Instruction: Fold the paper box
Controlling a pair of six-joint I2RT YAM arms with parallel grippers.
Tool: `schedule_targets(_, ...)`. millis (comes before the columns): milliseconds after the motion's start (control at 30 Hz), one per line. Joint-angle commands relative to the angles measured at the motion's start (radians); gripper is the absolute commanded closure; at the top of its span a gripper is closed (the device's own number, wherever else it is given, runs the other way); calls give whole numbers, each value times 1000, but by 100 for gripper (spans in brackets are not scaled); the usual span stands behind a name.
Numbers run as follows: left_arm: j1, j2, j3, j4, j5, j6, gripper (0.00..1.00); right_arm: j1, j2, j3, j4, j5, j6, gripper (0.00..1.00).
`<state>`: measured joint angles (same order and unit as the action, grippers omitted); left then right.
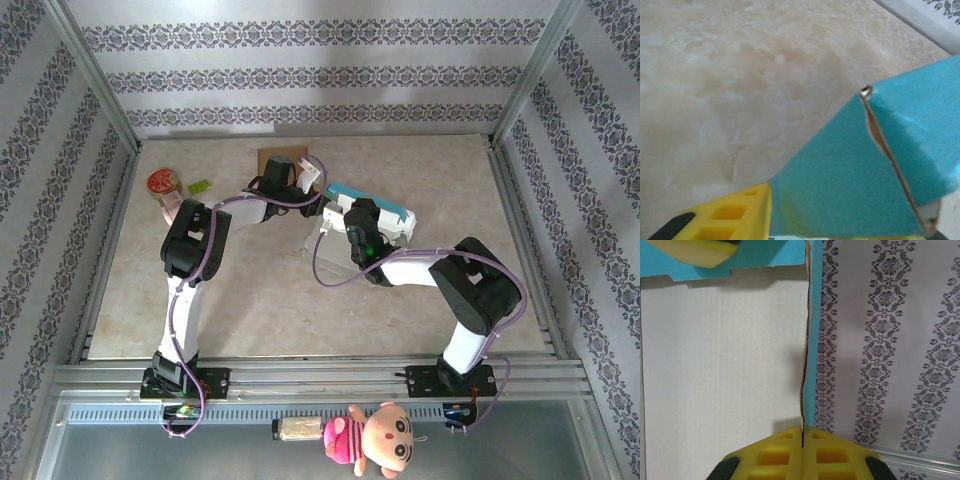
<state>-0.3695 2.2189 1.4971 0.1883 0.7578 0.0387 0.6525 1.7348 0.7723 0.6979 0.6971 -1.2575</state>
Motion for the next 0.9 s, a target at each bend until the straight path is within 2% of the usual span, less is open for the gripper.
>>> schedule_targets(0,-24,-6,-33,87,-68,-40,75,16,-10,15,-136,-49,68,93)
schedule_targets(267,-62,-34,-91,146,-295,-108,94,13,-1,32,-182,-36,103,93)
schedule_targets(333,-69,-33,-85,135,-318,-104,94,11,-3,30,-185,-35,103,93)
schedule_targets(400,-74,-24,-66,112,-316,-96,94,9,-6,31,-186,-36,107,92)
schedule_targets(433,-74,-15,-49,98,-299,-95,91,10,-7,32,-187,-37,108,92)
schedule_targets(500,-74,3,-10,59,-276,-90,80,8,-7,32,-187,-38,112,92)
schedule_targets(567,-74,17,16,31,-271,-88,79,8,-6,34,-189,-38,115,92)
schedule_targets(667,-75,33,44,12,-269,-95,87,8,-7,33,-191,-40,122,92)
schedule_targets(700,-75,36,50,7,-267,-97,91,8,-6,34,-193,-41,125,92)
schedule_targets(733,-74,39,55,3,-264,-96,100,8,-6,34,-194,-43,127,92)
schedule_targets(867,-75,38,53,3,-266,-95,100,7,-5,33,-196,-42,132,92)
